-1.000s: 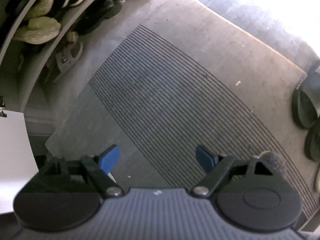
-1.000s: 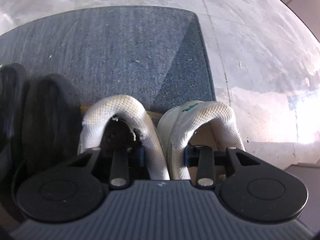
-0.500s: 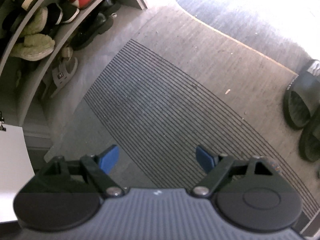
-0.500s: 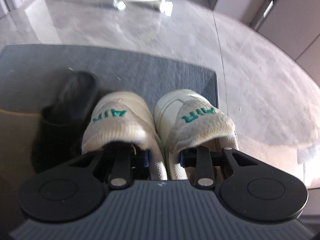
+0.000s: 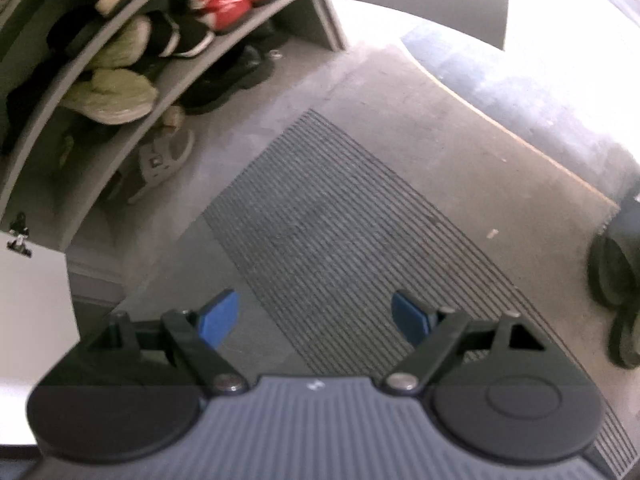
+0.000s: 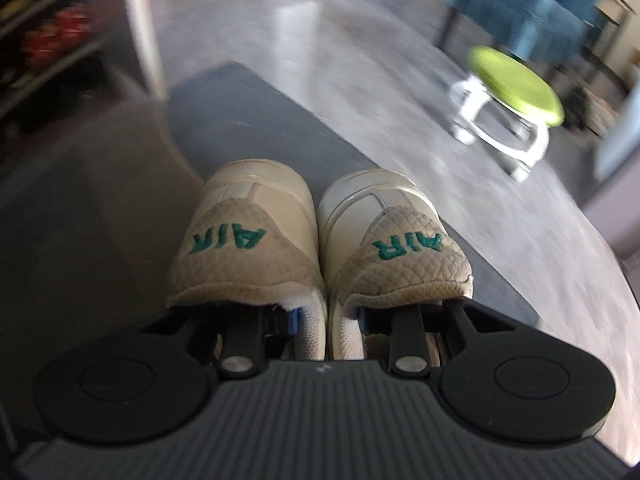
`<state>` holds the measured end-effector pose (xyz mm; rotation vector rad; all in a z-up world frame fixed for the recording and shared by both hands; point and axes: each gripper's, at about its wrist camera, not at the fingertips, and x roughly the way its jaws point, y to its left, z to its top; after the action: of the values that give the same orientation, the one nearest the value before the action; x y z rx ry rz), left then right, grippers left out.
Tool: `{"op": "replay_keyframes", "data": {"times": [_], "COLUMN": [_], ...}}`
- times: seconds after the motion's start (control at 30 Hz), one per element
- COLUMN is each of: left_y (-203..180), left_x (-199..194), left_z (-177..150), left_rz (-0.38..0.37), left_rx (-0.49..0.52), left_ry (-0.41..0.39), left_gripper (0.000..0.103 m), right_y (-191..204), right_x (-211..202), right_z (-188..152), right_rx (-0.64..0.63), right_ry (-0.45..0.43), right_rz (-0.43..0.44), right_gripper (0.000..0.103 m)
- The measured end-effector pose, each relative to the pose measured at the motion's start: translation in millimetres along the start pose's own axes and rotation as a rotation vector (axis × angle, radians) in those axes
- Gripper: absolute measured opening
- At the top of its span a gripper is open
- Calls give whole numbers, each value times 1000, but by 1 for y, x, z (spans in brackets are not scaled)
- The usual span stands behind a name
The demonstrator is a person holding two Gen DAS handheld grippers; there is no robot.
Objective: Organize scattered shoes
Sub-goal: 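Lift the white AIR sneakers and carry them into the cabinet with the right gripper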
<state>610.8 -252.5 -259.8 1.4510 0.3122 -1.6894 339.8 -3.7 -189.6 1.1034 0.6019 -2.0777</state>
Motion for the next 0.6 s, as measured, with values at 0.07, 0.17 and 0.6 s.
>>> {"op": "replay_keyframes", "data": {"times": [0.07, 0.17, 0.6], "left_y": [13, 27, 148], "left_x": [-6, -15, -15], "left_z": [-2, -6, -37], "left_rz": [43, 106, 244], "left_rx": [-13, -13, -60], "left_ry": [-64, -176, -226], "left_gripper": [85, 86, 94], "right_y": [24, 60, 303], "right_x": [-4, -11, -78], "right_z": [19, 47, 177], "right_rx": [-43, -110, -493], "right_ry": [-1, -5, -132], "right_rz": [59, 145, 505], "right_gripper": [30, 30, 30]}}
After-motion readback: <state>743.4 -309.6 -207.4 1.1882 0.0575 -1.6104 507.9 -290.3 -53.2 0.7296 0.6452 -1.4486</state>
